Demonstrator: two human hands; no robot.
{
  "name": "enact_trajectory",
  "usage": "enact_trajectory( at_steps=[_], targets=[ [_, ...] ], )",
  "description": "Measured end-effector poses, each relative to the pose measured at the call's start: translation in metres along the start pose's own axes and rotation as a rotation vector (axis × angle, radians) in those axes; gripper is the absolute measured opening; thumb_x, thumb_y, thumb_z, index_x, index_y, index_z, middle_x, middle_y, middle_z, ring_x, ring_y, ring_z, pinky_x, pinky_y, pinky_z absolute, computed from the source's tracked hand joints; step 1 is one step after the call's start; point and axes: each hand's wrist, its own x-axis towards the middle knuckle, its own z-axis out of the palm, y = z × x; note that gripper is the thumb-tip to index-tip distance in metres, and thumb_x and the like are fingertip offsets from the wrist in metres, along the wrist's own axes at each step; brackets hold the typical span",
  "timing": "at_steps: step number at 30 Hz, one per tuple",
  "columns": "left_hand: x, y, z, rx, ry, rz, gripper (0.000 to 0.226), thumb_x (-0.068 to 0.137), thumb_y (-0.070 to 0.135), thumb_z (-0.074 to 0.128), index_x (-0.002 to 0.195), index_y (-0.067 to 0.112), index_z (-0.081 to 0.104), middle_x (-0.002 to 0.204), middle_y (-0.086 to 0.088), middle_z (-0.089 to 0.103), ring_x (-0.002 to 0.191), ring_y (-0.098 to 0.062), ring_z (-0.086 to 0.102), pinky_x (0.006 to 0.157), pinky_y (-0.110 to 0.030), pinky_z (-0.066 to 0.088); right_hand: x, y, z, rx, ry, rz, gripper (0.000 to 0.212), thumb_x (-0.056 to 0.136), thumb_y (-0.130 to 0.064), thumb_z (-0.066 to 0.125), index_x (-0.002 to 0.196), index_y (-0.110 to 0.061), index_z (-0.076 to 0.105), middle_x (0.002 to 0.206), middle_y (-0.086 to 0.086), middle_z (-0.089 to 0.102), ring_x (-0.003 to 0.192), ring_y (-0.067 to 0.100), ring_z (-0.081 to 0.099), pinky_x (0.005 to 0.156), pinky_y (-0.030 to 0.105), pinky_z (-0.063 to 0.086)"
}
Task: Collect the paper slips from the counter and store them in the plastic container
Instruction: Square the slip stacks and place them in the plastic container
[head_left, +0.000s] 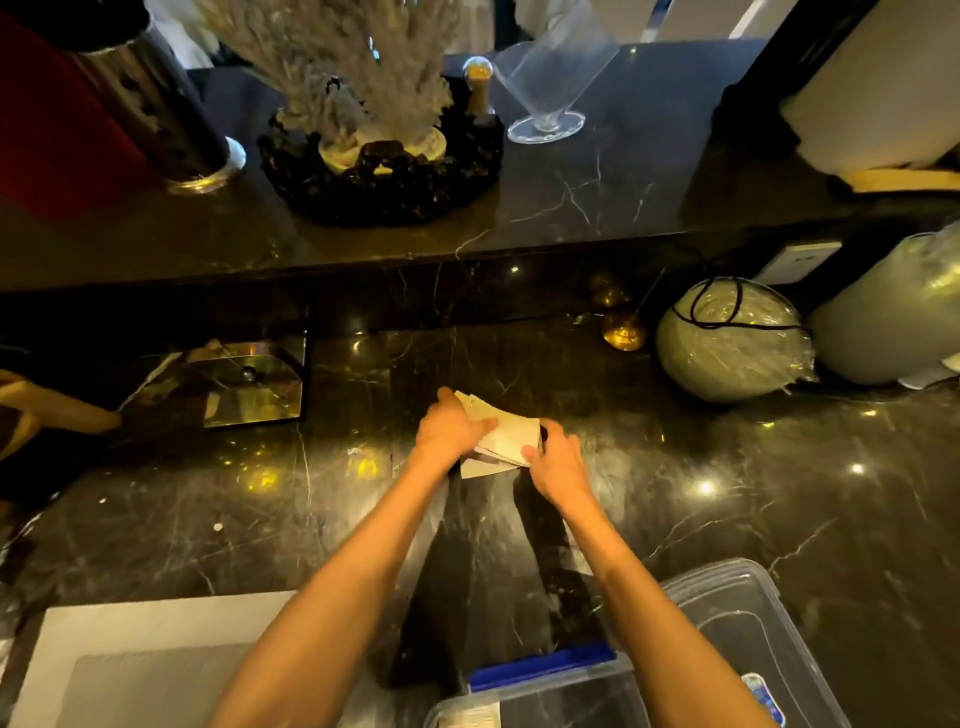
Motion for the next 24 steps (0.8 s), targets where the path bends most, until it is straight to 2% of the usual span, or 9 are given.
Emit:
enact_trajectory(
  at_steps=[5,9,12,14,16,18,20,22,24],
  targets=[
    [-0.032,-0.018,0.023,-0.140,0.119,-0.044,0.071,0.083,0.037,0.073,0.136,0.007,0.038,0.136,-0.021,0.055,0.126,-0.040,0.053,0.097,-0.044,0.046,0.008,0.007,-0.016,-0.032,-0.092,-0.061,0.062,0.088,-0.015,0.068,0.144,-0.011,0.040,0.123,0.020,0.062,0.108,0.034,0.063,0.094,0.045,0.051],
    [-0.030,-0.017,0.024,-0.293,-0.038,-0.164,0.088,0.077,0.027,0.081,0.144,0.007,0.028,0.142,-0.016,0.048,0.131,-0.035,0.049,0.099,-0.042,0.048,0.011,0.005,-0.027,-0.043,-0.167,-0.085,0.062,0.084,-0.008,0.071,0.139,-0.004,0.043,0.104,0.016,0.061,0.088,0.025,0.059,0.066,0.029,0.050],
    [-0.032,-0.029,0.026,-0.603,-0.152,-0.192,0.066,0.073,0.007,0.083,0.132,0.004,0.052,0.133,-0.012,0.061,0.119,-0.028,0.061,0.088,-0.035,0.054,0.011,0.006,-0.030,-0.029,-0.203,-0.069,0.062,0.083,-0.006,0.071,0.138,-0.004,0.043,0.104,0.012,0.054,0.090,0.024,0.058,0.059,0.027,0.051],
    [-0.039,-0.035,0.030,-0.676,-0.131,-0.130,0.057,0.070,0.000,0.084,0.121,0.004,0.061,0.125,-0.014,0.067,0.113,-0.026,0.065,0.097,-0.037,0.053,0.009,0.006,-0.031,-0.025,-0.259,-0.058,0.063,0.084,-0.004,0.071,0.139,-0.005,0.042,0.110,0.013,0.053,0.094,0.024,0.058,0.062,0.033,0.055],
    [-0.050,-0.035,0.032,-0.581,-0.001,-0.023,0.055,0.066,0.004,0.086,0.114,0.010,0.060,0.121,-0.011,0.065,0.112,-0.024,0.062,0.100,-0.039,0.051,0.005,0.010,-0.030,-0.077,-0.267,-0.096,0.062,0.083,-0.005,0.071,0.139,-0.005,0.044,0.123,0.017,0.051,0.104,0.027,0.057,0.081,0.039,0.056],
    [-0.062,-0.033,0.037,-0.520,0.112,0.102,0.048,0.064,0.013,0.085,0.102,0.022,0.057,0.112,-0.004,0.065,0.106,-0.021,0.064,0.094,-0.040,0.053,-0.002,0.018,-0.027,-0.159,-0.106,-0.183,0.058,0.082,-0.010,0.074,0.134,-0.006,0.049,0.128,0.018,0.049,0.118,0.029,0.049,0.102,0.038,0.044],
    [-0.072,-0.036,0.045,-0.560,0.148,0.207,0.043,0.066,0.020,0.083,0.095,0.032,0.054,0.103,0.005,0.069,0.101,-0.017,0.066,0.091,-0.043,0.053,-0.012,0.029,-0.019,-0.153,0.089,-0.303,0.051,0.081,-0.011,0.075,0.127,-0.006,0.052,0.124,0.016,0.049,0.119,0.031,0.046,0.104,0.038,0.039],
    [-0.077,-0.044,0.056,-0.517,0.175,0.260,0.044,0.074,0.024,0.080,0.109,0.031,0.054,0.113,0.006,0.066,0.113,-0.015,0.058,0.102,-0.046,0.045,-0.022,0.038,-0.010,-0.101,0.181,-0.384,0.047,0.081,-0.005,0.073,0.124,-0.006,0.054,0.122,0.014,0.049,0.116,0.030,0.050,0.101,0.034,0.039],
    [-0.077,-0.053,0.067,-0.408,0.210,0.286,0.058,0.078,0.025,0.077,0.129,0.030,0.050,0.134,0.005,0.056,0.131,-0.015,0.043,0.116,-0.046,0.027,-0.028,0.045,-0.002,-0.024,0.179,-0.386,0.047,0.081,0.001,0.071,0.125,-0.004,0.053,0.125,0.013,0.050,0.118,0.029,0.053,0.102,0.030,0.039]
  ],
)
